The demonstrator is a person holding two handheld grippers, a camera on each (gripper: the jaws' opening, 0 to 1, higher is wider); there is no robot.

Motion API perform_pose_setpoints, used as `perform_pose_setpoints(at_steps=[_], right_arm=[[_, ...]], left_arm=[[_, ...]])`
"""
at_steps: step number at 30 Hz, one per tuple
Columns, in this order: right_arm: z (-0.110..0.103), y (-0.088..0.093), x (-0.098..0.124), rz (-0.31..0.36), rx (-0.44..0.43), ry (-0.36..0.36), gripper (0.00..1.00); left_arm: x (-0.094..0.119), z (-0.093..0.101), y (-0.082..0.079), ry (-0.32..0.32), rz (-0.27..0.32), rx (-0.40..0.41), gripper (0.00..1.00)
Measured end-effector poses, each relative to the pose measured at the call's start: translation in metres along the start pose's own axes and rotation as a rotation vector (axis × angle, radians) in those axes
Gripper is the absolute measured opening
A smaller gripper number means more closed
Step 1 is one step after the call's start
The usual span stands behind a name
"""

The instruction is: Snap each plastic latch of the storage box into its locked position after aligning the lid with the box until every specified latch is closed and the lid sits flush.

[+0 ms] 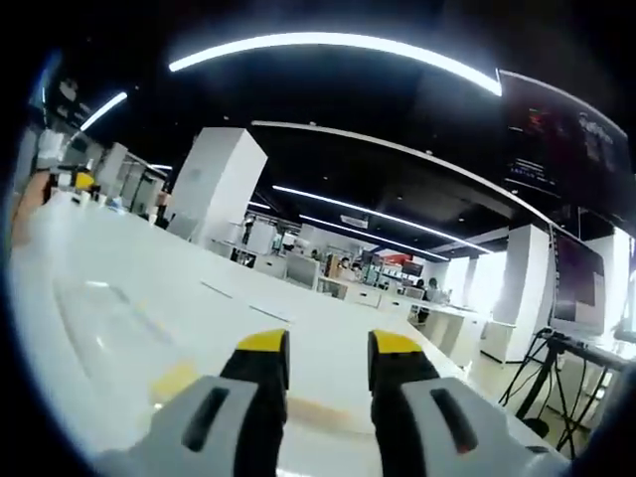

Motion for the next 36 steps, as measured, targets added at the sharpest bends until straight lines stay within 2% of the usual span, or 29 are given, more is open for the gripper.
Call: perform_pose_setpoints(at_steps=[2, 5, 11, 16, 23, 26, 31, 36], right_arm=[[0.001, -0.001, 0.001, 0.007, 0.002, 0.009, 0.31], [0.002, -0.003, 0.002, 0.018, -0.002, 0.015, 0.31], [0.000, -0.007, 0.002, 0.029, 0.040, 0.033, 0.31], [-0.001, -0.008, 0.002, 0.043, 0.043, 0.028, 0.31], [-0.015, -0.010, -0.002, 0.060, 0.049, -0.022, 0.32], [-0.019, -0.013, -0.002, 0.069, 0.063, -0.025, 0.36], [-0.023, -0.008, -0.006, 0.035, 0.045, -0.058, 0.47], [-0.025, -0.006, -0.008, 0.015, 0.055, -0.059, 0.51]], left_arm=[[0.000, 0.001, -0.004, 0.016, 0.015, 0.016, 0.73], [0.000, 0.001, -0.007, 0.015, 0.007, 0.030, 0.71], [0.001, -0.002, -0.004, -0.034, -0.004, -0.004, 0.72], [0.003, -0.006, 0.009, -0.074, -0.015, -0.044, 0.72], [0.001, -0.007, 0.020, -0.066, -0.057, -0.032, 0.71], [0.000, -0.005, 0.021, -0.054, -0.064, -0.036, 0.71], [-0.001, -0.004, 0.022, -0.040, -0.070, -0.037, 0.71], [-0.002, -0.002, 0.021, -0.031, -0.067, -0.038, 0.71]])
Point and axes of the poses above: the point that each gripper's makers call its tool centre point, and the gripper's own axes: x roughly backward along the fingers, z roughly to its right, y roughly out of its underside, the point moved 5 cm from there along x, roughly backward along the fingers, and after that the axes turned 4 degrees about y, right-handed, at the moved point
